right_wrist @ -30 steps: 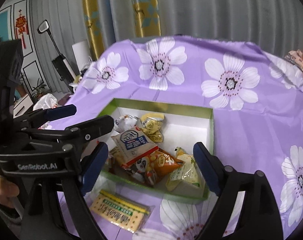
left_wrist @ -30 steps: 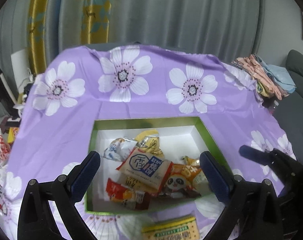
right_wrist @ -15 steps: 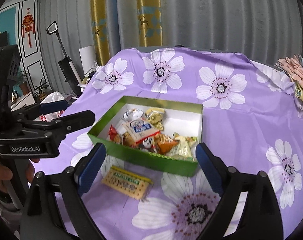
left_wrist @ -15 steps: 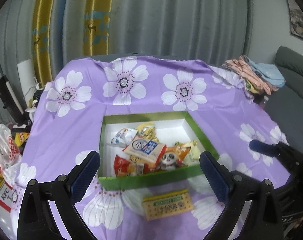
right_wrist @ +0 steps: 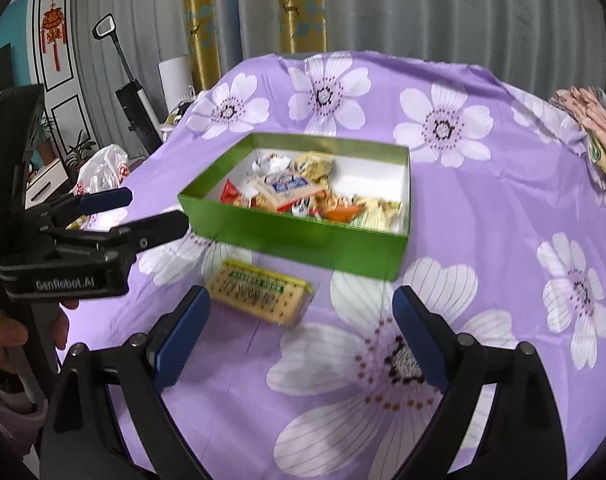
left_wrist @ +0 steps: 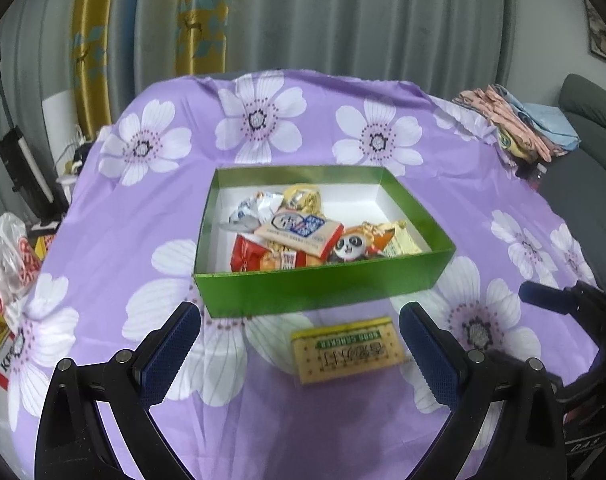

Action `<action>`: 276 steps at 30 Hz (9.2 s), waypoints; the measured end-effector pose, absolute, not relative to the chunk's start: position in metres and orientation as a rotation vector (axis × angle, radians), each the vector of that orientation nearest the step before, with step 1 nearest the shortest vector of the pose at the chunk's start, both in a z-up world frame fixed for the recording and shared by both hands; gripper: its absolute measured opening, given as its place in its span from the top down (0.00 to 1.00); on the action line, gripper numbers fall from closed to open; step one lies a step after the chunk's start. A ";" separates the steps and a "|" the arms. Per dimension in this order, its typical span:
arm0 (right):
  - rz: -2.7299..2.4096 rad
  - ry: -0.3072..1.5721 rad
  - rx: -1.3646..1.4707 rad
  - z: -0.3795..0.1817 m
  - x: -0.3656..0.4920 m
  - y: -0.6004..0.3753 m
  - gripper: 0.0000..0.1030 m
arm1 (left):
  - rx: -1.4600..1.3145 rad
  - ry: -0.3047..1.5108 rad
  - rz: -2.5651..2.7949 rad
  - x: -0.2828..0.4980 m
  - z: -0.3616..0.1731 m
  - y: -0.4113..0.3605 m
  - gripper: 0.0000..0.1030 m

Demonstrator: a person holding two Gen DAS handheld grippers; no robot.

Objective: Organize snacks
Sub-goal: 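Move the left gripper back to the soda cracker packet on the cloth, then close the left gripper on the soda cracker packet and lift it, then carry the soda cracker packet over the green box with the left gripper, then lower the cracker packet into the box and open the left gripper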

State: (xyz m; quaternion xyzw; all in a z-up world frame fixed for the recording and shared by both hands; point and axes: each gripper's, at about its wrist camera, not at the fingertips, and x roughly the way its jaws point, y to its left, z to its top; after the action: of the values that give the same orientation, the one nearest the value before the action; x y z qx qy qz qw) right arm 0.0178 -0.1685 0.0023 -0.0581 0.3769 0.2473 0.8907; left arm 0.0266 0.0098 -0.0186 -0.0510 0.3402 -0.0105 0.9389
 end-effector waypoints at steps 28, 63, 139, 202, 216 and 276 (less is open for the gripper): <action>0.549 0.962 -0.123 -0.083 0.046 -0.136 0.12 | -0.307 0.912 -0.220 0.072 -0.105 0.021 0.04; 0.653 0.972 -0.144 -0.086 0.066 -0.111 0.46 | -0.326 0.946 -0.259 0.080 -0.114 0.021 0.33; 0.587 0.690 -0.050 0.021 0.031 -0.177 0.57 | -0.135 0.725 -0.293 0.048 0.011 -0.041 0.36; 0.600 0.861 -0.114 -0.015 0.188 -0.126 0.56 | -0.229 0.877 -0.248 0.209 -0.030 0.008 0.36; 0.603 0.912 -0.133 -0.020 0.199 -0.120 0.56 | -0.249 0.930 -0.241 0.220 -0.043 0.012 0.36; 0.591 1.054 -0.127 -0.038 0.212 -0.109 0.41 | -0.227 1.054 -0.176 0.232 -0.062 0.009 0.28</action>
State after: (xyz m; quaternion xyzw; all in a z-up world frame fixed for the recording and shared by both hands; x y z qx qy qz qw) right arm 0.2118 -0.1092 -0.0378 -0.0597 0.4953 0.2774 0.8210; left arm 0.2318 0.0087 -0.0618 -0.1078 0.5010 -0.0836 0.8546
